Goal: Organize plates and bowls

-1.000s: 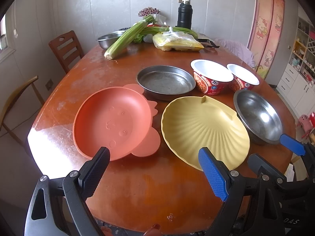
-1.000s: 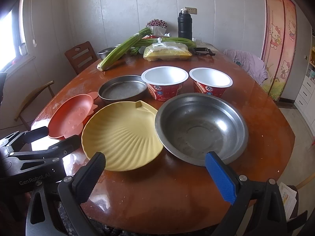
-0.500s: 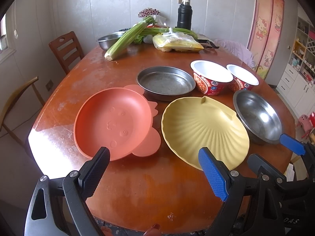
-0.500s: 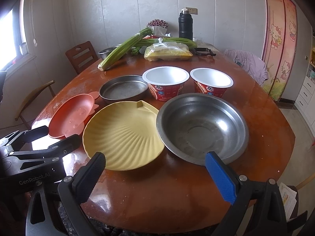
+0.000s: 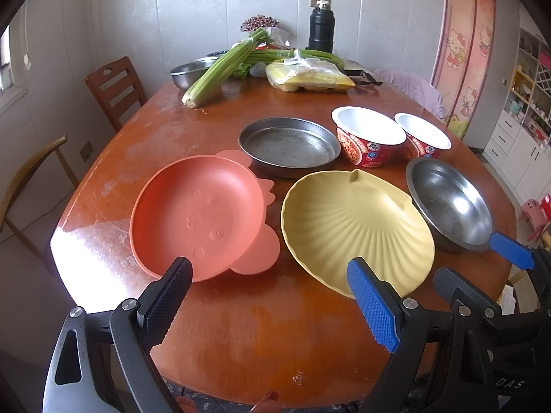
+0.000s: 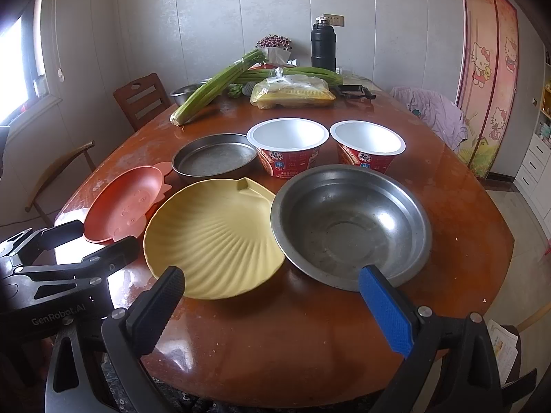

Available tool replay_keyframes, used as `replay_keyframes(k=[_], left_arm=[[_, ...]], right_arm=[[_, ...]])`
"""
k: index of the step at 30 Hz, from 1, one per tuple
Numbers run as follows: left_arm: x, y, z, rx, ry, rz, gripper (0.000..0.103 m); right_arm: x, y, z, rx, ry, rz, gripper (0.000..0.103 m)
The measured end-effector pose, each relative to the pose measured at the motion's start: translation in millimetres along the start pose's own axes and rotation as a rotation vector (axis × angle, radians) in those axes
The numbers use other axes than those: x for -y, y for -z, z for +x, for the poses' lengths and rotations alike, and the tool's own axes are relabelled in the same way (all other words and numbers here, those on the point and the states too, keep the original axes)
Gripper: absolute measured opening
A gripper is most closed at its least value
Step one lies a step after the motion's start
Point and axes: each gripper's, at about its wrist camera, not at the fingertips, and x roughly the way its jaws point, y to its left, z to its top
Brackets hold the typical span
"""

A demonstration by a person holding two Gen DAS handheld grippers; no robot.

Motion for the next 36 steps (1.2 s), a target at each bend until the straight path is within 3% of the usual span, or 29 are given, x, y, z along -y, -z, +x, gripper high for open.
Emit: replay_keyframes(k=[14,19,26,32,36], left_arm=[[-2,-1,-1,0.006,0.001,-0.004,0.092],[-24,-4,-5,0.019,-0.015,-0.049,0.092],[-81,-10,-2,0.030,-0.075,-0.163,0.092],[-123,-11,11,0.004,-0.110,-0.232,0.092],[-138,-14,23,-0.020,-0.068,-0.266,0.092]], right_arm=[[-3,-1,0,0.003,-0.005,-0.015,0.101],[-14,-6,0,0.011,-0.024,-0.055,0.101],[-43,-26,4,0.055,-0.117,-0.155,0.101],[-74,-46,27,0.017,-0.214,-0.226,0.101],[-94,-62,49,-0.042,-0.294,-0.255,0.101]])
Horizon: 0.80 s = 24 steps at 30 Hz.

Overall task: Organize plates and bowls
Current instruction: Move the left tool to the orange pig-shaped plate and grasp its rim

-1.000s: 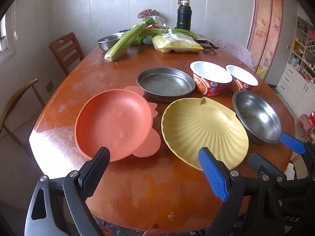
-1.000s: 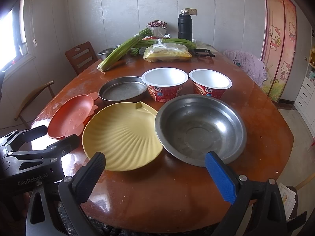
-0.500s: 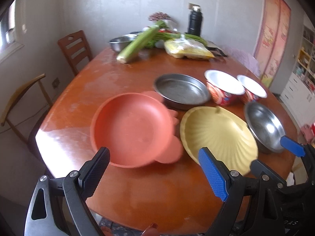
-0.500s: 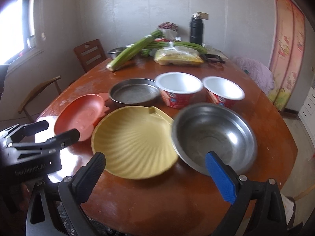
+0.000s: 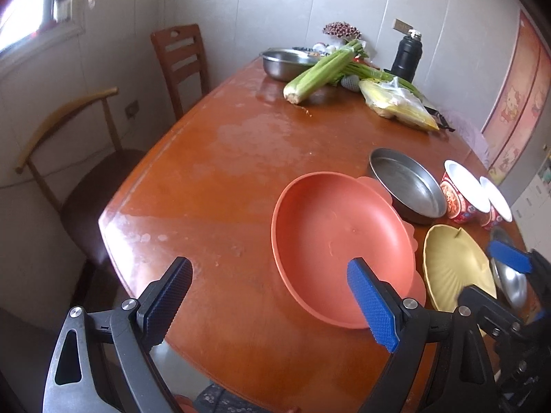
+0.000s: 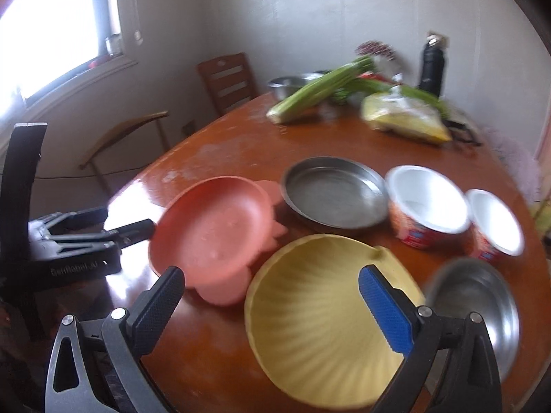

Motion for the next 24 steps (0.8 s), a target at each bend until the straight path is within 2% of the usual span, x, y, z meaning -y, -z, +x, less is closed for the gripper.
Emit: replay_keyframes(k=[3,8,10,14,15,20,24], left_arm=[[-3,0,9,-0.022,0.005,-0.003,0.092],[0,1,22,-0.062,0.034,-0.006,0.092],[2,1,27,-0.073,0.034,0.000,0.092],[0,0,35,-0.091,0.035,-0.012,0.092],[0,0,36,-0.093,0.034,-0.011,0.092],[1,-2,41,-0.100,0.018,-0.002,0.092],[2,-2,44,-0.112,0.021,-0.006,0.091]], right_arm=[[-1,-12,20,-0.039,0.006,-0.023,0.099],[-3,-23,49,-0.103,0.054,-0.085,0.087],[-1,-27,57,-0.117,0.038,-0.095,0.085],[0,-31,72,-0.162,0.004,-0.087,0.073],[-1,-31,74,-0.169,-0.002,-0.096,0.073],[-8,-33,84,-0.168,0.022,-0.144,0.063],[-9,-34,96,-0.194,-0.001,-0.150,0.056]])
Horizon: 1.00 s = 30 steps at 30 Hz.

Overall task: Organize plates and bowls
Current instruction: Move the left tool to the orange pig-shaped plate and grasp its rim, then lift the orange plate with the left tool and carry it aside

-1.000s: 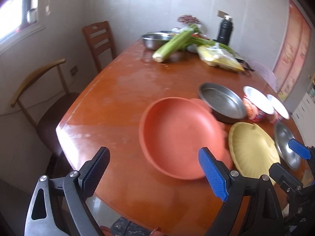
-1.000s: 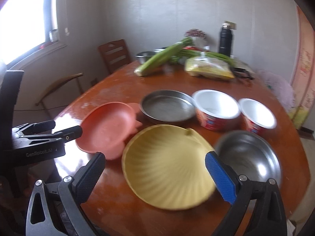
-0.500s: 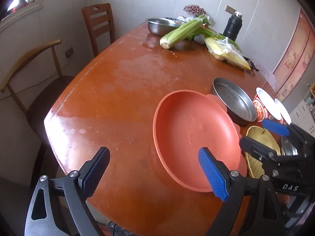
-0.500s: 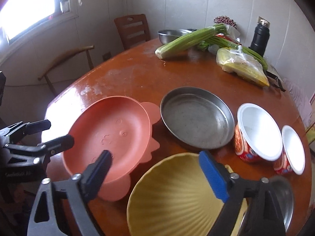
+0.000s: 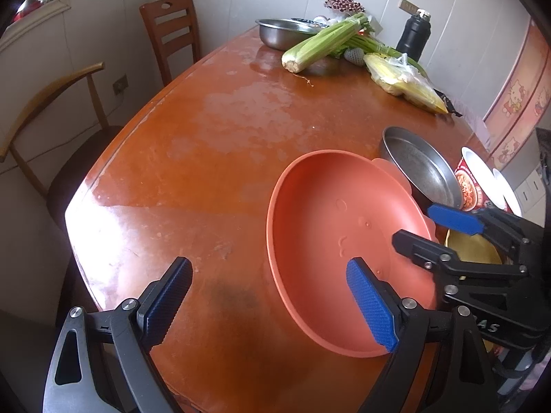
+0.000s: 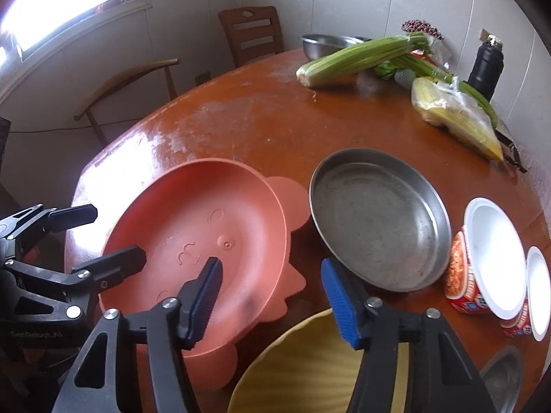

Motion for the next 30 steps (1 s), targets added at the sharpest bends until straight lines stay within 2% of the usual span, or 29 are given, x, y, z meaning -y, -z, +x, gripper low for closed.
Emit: replay_keyframes(k=[2,3,4,6,12,14,17,24,30], left_arm=[[1,0,-1,-0.001,0.005,0.001,0.091],[2,0,-1,0.000,0.008,0.002,0.087],[3,0,-2,-0.001,0.014,0.006,0.074],[7,0,1,-0.024,0.031,0.019,0.058],[16,0,3,-0.036,0.034,0.037,0.052],[18,-1,4,-0.043,0.040,0.042,0.042],[17,-3,6,-0.043,0.021,0.039,0.039],[6,-10,2,-0.038,0.030,0.002,0.038],[-6,-22,-4,-0.004,0.021,-0.014,0.038]], right_arm=[[-1,-1,6,-0.015,-0.004,-0.007,0.050],[-1,0,8,-0.018,-0.005,-0.008,0.049],[-1,0,9,-0.020,-0.011,-0.008,0.048],[-1,0,9,-0.021,-0.016,-0.008,0.046],[0,-1,10,-0.018,-0.021,-0.016,0.046],[-1,-1,10,-0.018,-0.023,-0.023,0.045],[-2,-1,10,-0.018,-0.028,-0.030,0.045],[-3,0,8,-0.019,-0.064,-0.017,0.045],[-15,-5,-3,0.010,-0.087,-0.011,0.045]])
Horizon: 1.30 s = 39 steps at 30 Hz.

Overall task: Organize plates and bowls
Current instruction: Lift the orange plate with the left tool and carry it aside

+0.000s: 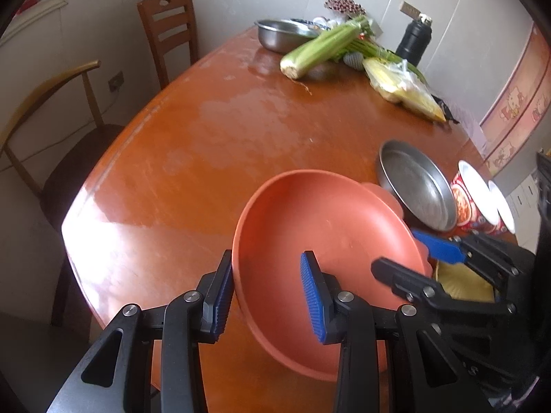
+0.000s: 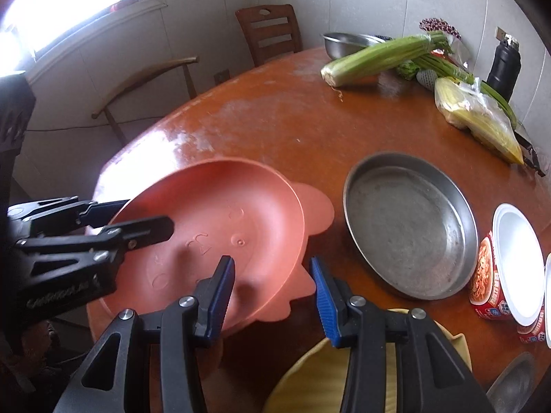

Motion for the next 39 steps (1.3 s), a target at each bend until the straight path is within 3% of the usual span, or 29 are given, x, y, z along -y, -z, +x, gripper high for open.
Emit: replay_keyframes(k=[8,13,25,39], left_arm=[[-15,-29,10,0.026,0.006,-0.002,0.039],[-15,-46,26,0.019,0.010,0.033,0.039],[-15,-63,58,-0.013,0.001,0.062,0.040],[-5,-66,65,0.008,-0.026,0.103,0.047]], right_arm=[[-18,-16,-10,0.055,0.010,0.012,0.045],[-23,-24,-9,0.080,0.066,0.044,0.045],[-15,-26,12,0.022,0.072,0.101,0.046],[-7,-21,18,-0.011,0.034,0.139,0.046]])
